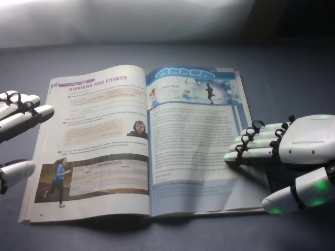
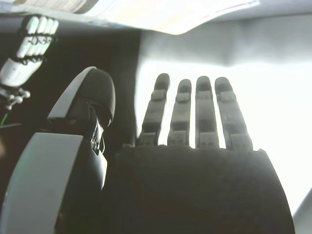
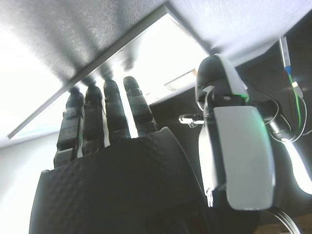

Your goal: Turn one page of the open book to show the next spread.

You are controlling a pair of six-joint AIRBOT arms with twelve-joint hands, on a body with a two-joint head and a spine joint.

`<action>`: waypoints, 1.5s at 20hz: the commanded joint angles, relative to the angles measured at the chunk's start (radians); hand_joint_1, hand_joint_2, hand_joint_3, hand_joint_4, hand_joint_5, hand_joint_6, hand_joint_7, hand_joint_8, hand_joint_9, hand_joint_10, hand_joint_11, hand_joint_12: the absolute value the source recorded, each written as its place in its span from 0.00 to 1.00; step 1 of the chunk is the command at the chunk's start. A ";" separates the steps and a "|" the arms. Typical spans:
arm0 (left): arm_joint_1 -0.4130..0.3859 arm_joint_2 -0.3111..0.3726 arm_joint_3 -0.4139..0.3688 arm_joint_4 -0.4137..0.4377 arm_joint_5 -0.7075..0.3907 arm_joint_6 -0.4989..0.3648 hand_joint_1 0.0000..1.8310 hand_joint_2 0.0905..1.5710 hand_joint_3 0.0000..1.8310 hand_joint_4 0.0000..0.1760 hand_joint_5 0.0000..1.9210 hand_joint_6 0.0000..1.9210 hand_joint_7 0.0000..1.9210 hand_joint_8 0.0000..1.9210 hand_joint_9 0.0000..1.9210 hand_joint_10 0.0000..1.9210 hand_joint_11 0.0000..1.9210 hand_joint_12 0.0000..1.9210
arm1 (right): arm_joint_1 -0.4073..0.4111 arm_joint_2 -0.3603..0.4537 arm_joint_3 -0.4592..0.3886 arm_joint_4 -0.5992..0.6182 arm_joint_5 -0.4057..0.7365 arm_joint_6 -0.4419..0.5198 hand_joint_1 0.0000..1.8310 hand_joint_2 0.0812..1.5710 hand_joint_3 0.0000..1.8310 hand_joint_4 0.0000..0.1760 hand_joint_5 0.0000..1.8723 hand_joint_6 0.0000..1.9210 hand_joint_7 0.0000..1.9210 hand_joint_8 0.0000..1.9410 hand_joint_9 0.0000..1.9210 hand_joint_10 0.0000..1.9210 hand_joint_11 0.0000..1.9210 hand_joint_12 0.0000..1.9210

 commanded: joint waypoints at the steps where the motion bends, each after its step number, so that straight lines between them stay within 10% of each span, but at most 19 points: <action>1: -0.006 0.006 -0.002 -0.017 -0.119 -0.001 0.08 0.96 0.00 0.16 0.04 0.00 0.00 0.00 0.00 0.00 0.00 0.00 | -0.001 -0.028 0.004 0.003 0.027 0.017 0.00 0.75 0.00 0.00 0.00 0.00 0.00 0.00 0.00 0.00 0.00 0.00; 19: -0.005 -0.004 -0.001 -0.004 -0.079 -0.001 0.07 0.97 0.00 0.17 0.05 0.00 0.00 0.00 0.00 0.00 0.00 0.00 | 0.182 -0.306 0.163 -0.057 0.159 0.009 0.00 0.76 0.00 0.00 0.00 0.00 0.00 0.00 0.00 0.00 0.00 0.00; 21: -0.003 -0.006 -0.001 -0.004 -0.076 -0.002 0.08 0.97 0.00 0.00 0.06 0.01 0.00 0.00 0.00 0.00 0.00 0.00 | 0.205 -0.332 0.182 -0.041 0.173 -0.012 0.00 0.76 0.00 0.00 0.00 0.00 0.00 0.00 0.00 0.00 0.00 0.00; 26: -0.001 -0.016 0.006 0.000 -0.063 -0.009 0.00 0.98 0.00 0.00 0.00 0.00 0.00 0.00 0.00 0.00 0.00 0.00 | 0.275 -0.419 0.236 0.051 0.235 -0.118 0.00 0.76 0.00 0.00 0.00 0.00 0.00 0.00 0.00 0.00 0.00 0.00; 27: -0.001 -0.019 0.009 0.002 -0.062 -0.012 0.02 0.93 0.00 0.09 0.00 0.00 0.00 0.00 0.00 0.00 0.00 0.00 | 0.293 -0.432 0.241 0.065 0.250 -0.138 0.00 0.75 0.00 0.00 0.00 0.00 0.00 0.00 0.00 0.00 0.00 0.00; 28: -0.001 -0.025 0.014 0.005 -0.062 -0.018 0.02 0.97 0.00 0.75 0.00 0.00 0.00 0.00 0.00 0.00 0.00 0.00 | 0.316 -0.450 0.245 0.081 0.268 -0.163 0.00 0.75 0.00 0.00 0.00 0.00 0.00 0.00 0.00 0.00 0.00 0.00; 29: -0.002 -0.028 0.018 0.008 -0.062 -0.021 0.00 0.90 0.00 0.38 0.07 0.00 0.04 0.02 0.06 0.00 0.00 0.16 | 0.333 -0.462 0.247 0.092 0.284 -0.178 0.00 0.75 0.00 0.00 0.00 0.00 0.00 0.00 0.00 0.00 0.00 0.00; 30: -0.002 -0.031 0.020 0.011 -0.062 -0.022 0.00 0.90 0.00 0.37 0.13 0.01 0.12 0.02 0.14 0.01 0.00 0.44 | 0.350 -0.473 0.248 0.109 0.305 -0.191 0.00 0.74 0.00 0.00 0.00 0.00 0.00 0.00 0.00 0.00 0.00 0.00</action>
